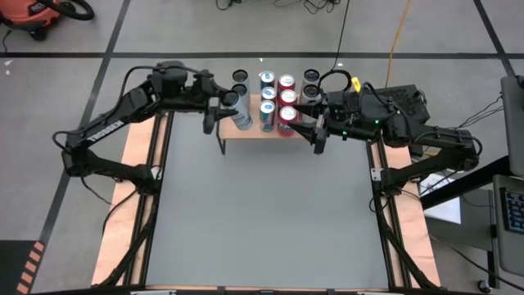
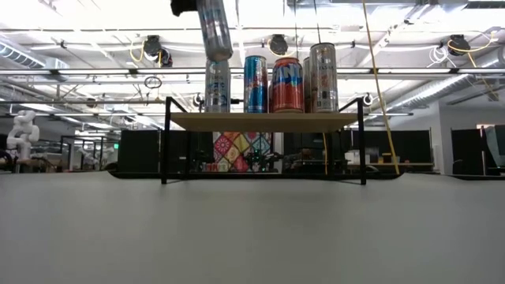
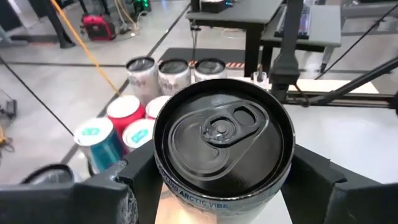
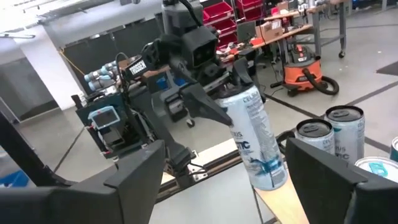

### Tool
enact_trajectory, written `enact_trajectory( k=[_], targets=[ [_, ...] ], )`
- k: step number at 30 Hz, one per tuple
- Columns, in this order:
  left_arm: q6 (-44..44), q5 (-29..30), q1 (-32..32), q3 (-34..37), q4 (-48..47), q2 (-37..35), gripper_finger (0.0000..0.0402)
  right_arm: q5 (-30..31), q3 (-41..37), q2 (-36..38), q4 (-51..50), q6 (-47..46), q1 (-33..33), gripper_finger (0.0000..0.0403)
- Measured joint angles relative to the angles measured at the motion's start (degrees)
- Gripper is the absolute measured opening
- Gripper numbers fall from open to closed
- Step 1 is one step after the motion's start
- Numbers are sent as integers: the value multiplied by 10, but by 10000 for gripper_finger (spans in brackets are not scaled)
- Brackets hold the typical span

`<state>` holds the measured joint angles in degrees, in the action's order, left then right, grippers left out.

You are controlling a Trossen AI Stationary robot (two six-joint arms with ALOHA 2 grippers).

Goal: Place canned beverage on shelf
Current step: Put the white soda can on the shelf aligned with the other white soda can

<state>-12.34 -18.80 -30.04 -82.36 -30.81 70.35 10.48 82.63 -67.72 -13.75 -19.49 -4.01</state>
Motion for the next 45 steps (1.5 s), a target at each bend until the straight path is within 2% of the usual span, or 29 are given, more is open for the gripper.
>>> enact_trajectory(
  k=[5, 13, 22, 31, 41, 45],
  targets=[
    [14, -17, -14, 37, 6, -2, 251, -2, 0, 0, -11, -21, 0, 297],
    [-48, -6, -15, 82, 35, 0, 250, -2, 0, 0, -11, -39, 0, 297],
    [-65, -1, -15, 119, 43, 18, 250, -2, 0, 0, -11, -39, 0, 297],
    [-79, 14, -15, 119, 49, 54, 251, -1, 0, 0, -11, -39, 0, 297],
    [-76, 41, -15, 119, 52, 60, 252, -1, 0, 0, -11, -39, 0, 297],
    [-77, 43, -15, 118, 50, 60, 266, 0, 0, 0, -11, -39, 0, 297]
  ],
)
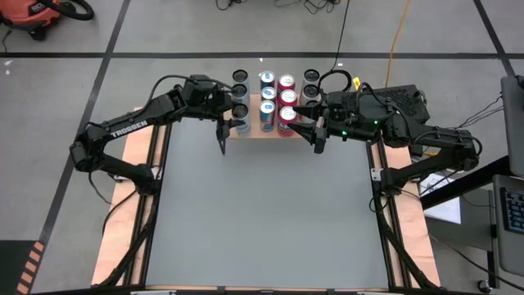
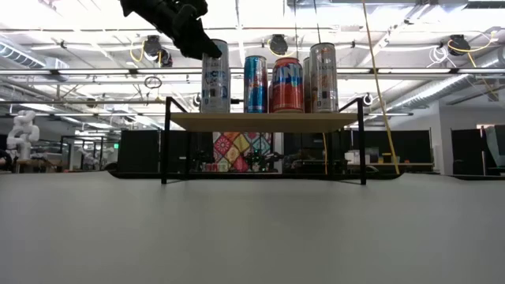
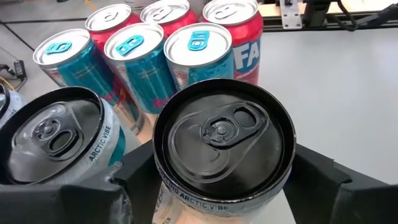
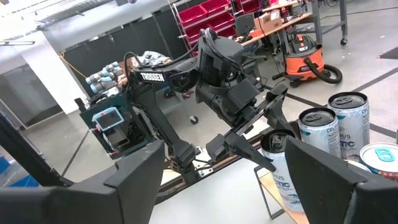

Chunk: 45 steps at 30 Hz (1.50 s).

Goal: Place canned beverage on shelf
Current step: Put the white soda can on the shelf aligned with the other white soda can, then return to Home Position

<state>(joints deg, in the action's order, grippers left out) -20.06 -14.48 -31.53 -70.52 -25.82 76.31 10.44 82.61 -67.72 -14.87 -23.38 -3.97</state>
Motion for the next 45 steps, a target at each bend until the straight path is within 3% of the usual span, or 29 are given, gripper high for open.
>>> enact_trajectory(
  k=[7, 36, 45],
  targets=[
    [0, 12, 0, 0, -7, 1, 307, 0, 0, 0, 0, 0, 0, 297],
    [-27, 34, 12, -26, 2, -68, 310, 0, 0, 0, 0, 0, 0, 297],
    [108, 51, 38, -26, 46, -148, 310, -16, 0, 0, 0, 77, 0, 283]
  ],
)
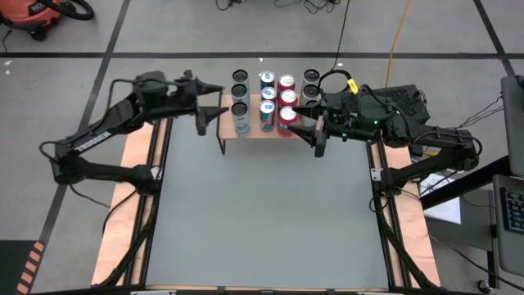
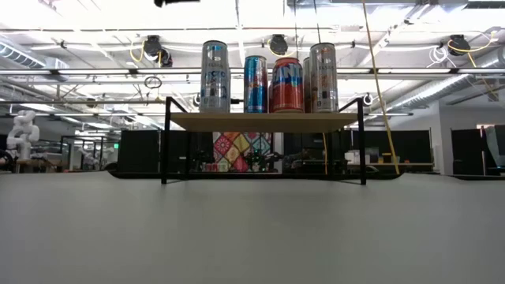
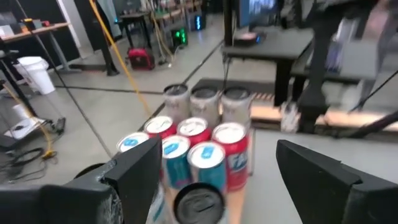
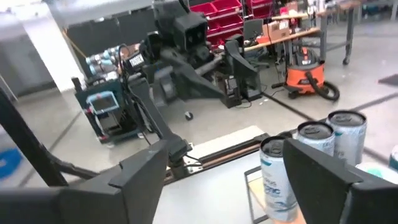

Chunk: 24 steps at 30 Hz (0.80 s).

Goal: Place canned beverage on shelf
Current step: Return to Home Position

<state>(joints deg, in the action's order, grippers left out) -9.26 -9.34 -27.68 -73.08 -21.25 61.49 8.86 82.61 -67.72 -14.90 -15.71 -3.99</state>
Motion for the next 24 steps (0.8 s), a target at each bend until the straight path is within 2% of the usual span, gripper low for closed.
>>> enact_trajectory(
  k=[3, 7, 13, 17, 19, 24],
  targets=[
    [33, 0, 6, 0, -1, -25, 298, -13, 0, 0, 0, 39, 0, 259],
    [60, -8, 17, 0, -2, -54, 259, -46, 0, 3, 0, 85, -2, 208],
    [60, -14, 40, 0, -4, -77, 165, -91, 0, 29, -15, 111, -2, 103],
    [60, -14, 42, 0, -3, -81, 92, -92, 0, 69, -61, 129, -2, 23],
    [60, -14, 42, 0, -4, -81, 62, -92, 0, 90, -92, 140, -2, 8],
    [60, -14, 42, 0, -2, -82, 11, -111, 0, 132, -169, 157, -2, 6]
  ],
)
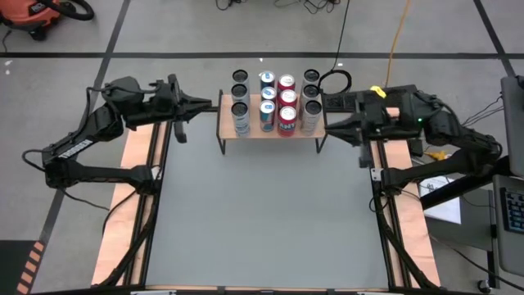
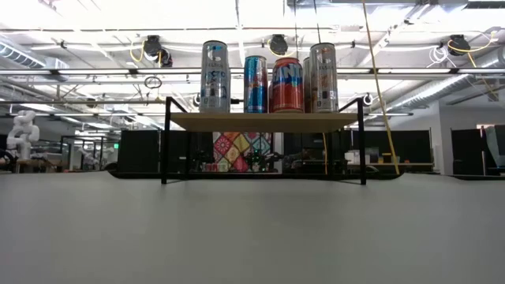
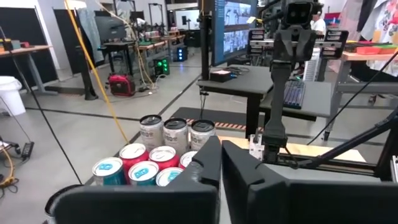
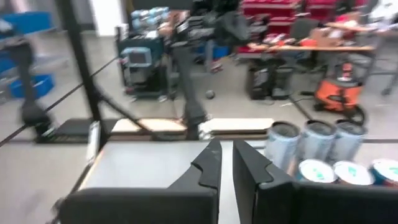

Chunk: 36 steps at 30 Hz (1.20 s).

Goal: Place canned beverage on shelf
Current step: Return to Home Position

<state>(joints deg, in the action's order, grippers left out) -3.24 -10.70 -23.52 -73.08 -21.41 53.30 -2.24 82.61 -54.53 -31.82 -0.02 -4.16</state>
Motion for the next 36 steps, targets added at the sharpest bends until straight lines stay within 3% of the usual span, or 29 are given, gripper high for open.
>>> enact_trajectory(
  k=[3, 8, 12, 17, 25, 30, 36],
  targets=[
    [13, -6, 0, 0, -3, 0, 2, -40, 0, 18, -34, 13, 0, 2],
    [18, -93, 1, 29, -44, 0, 2, -57, -3, 39, -62, 43, 0, 1],
    [44, -96, 0, 64, -40, 0, 1, -74, -39, 66, -61, 27, 0, 1],
    [40, -96, 1, 111, -22, -12, 1, -87, -129, 131, -40, -21, 0, 0],
    [30, -95, 0, 251, 88, -71, 0, -79, -312, 236, 110, 2, 0, 0],
    [68, -77, 22, 335, 158, -113, 0, -37, -396, 274, 152, -23, 0, 0],
    [84, 20, 78, 435, 244, -155, 0, 23, -490, 314, 228, -13, 0, 0]
  ],
)
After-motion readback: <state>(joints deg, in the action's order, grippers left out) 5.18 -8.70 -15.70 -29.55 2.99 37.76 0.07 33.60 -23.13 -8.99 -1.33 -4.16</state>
